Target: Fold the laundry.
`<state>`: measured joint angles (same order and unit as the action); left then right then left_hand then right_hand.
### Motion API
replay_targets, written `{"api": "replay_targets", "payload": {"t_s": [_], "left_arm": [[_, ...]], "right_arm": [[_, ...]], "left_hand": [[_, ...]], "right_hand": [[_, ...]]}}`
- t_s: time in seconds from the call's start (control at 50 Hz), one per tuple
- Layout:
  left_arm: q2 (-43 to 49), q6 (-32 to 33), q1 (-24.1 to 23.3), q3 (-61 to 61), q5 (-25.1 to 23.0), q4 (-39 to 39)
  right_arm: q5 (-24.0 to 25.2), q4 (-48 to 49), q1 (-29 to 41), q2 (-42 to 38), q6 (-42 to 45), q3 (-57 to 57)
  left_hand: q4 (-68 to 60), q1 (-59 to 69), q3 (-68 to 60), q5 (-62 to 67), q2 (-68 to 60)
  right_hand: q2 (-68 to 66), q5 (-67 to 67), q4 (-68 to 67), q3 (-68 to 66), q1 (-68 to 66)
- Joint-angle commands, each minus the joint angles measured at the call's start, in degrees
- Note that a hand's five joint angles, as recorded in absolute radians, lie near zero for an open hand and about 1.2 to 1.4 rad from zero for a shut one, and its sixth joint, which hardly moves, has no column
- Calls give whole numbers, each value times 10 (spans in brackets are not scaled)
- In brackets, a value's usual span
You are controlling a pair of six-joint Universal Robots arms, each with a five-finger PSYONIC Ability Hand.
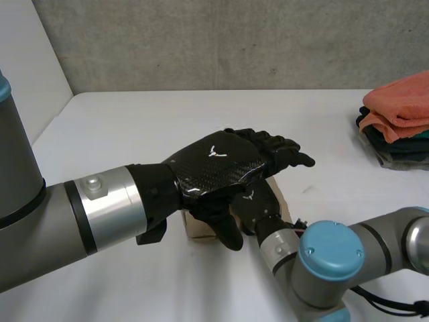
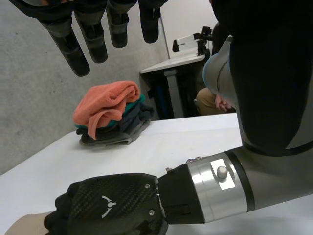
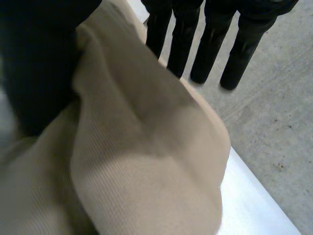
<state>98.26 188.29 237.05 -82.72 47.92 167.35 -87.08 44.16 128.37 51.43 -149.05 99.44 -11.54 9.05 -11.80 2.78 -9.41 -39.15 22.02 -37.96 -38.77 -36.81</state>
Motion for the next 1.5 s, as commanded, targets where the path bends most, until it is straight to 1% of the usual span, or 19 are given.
{"api": "replay_targets", "payload": {"t_s": [0.02,0.14,0.26,0.42,0.5,0.58,0.68,0.74,0.84,0.88,1.0,1.12,1.24,1.26,1.28,1.3,1.38,1.44,1.5], "left_arm": [[-11,-6,15,-3,-1,9],[-24,-23,26,9,2,20],[-40,-55,36,28,5,36],[-60,-104,41,51,21,72],[-66,-120,40,51,28,90],[-67,-129,38,46,28,100],[-59,-128,34,34,30,106],[-51,-128,28,28,30,113],[-40,-127,22,16,33,118],[-37,-127,21,11,34,120],[-26,-126,18,2,33,129],[-19,-126,17,13,33,127],[-25,-126,11,22,35,123],[-27,-126,10,22,35,123],[-30,-126,10,21,36,122],[-31,-126,10,20,36,122],[-38,-126,10,17,36,122],[-44,-128,10,14,36,122],[-49,-129,10,13,36,122]], "right_arm": [[22,1,-10,-10,-1,-49],[24,15,-31,6,-18,-114],[27,-11,-57,27,-51,-178],[37,-37,-162,83,-91,-283],[67,-29,-240,96,-131,-330],[108,-26,-326,71,-178,-381],[180,-59,-433,-27,-203,-469],[210,-82,-469,-74,-196,-500],[313,-95,-533,-169,-194,-520],[330,-91,-545,-192,-184,-522],[342,-106,-568,-241,-122,-519],[350,-106,-555,-218,-127,-506],[325,-101,-549,-183,-186,-496],[321,-104,-549,-177,-194,-492],[315,-108,-549,-169,-202,-485],[298,-118,-551,-151,-210,-466],[264,-140,-564,-87,-210,-406],[267,-159,-576,-40,-206,-369],[269,-223,-594,27,-188,-331]], "left_hand": [[15,10,18,-28,-6],[15,10,18,-28,-6],[15,10,18,-28,-6],[15,10,18,-28,-6],[15,10,18,-28,-6],[15,10,18,-28,-6],[15,10,18,-28,-6],[15,10,18,-28,-6],[15,10,18,-28,-6],[15,10,18,-28,-6],[15,10,18,-28,-6],[15,10,18,-28,-6],[15,10,18,-28,-6],[15,10,18,-28,-6],[15,10,18,-28,-6],[15,10,18,-28,-6],[15,10,18,-28,-6],[15,10,18,-28,-6],[15,10,18,-28,-6]], "right_hand": [[-408,480,-420,-412,-432],[-408,480,-420,-412,-432],[-408,480,-420,-412,-432],[-408,480,-420,-412,-432],[-408,480,-420,-412,-432],[-408,480,-420,-412,-432],[-408,480,-420,-412,-432],[-408,480,-420,-412,-432],[-408,480,-420,-412,-432],[-408,480,-420,-412,-432],[-408,480,-420,-412,-432],[-408,480,-420,-412,-432],[-408,480,-420,-412,-432],[-307,378,-319,-311,-330],[-81,152,-93,-85,-104],[292,-220,280,288,268],[292,-220,280,288,268],[292,-220,280,288,268],[292,-220,280,288,268]]}}
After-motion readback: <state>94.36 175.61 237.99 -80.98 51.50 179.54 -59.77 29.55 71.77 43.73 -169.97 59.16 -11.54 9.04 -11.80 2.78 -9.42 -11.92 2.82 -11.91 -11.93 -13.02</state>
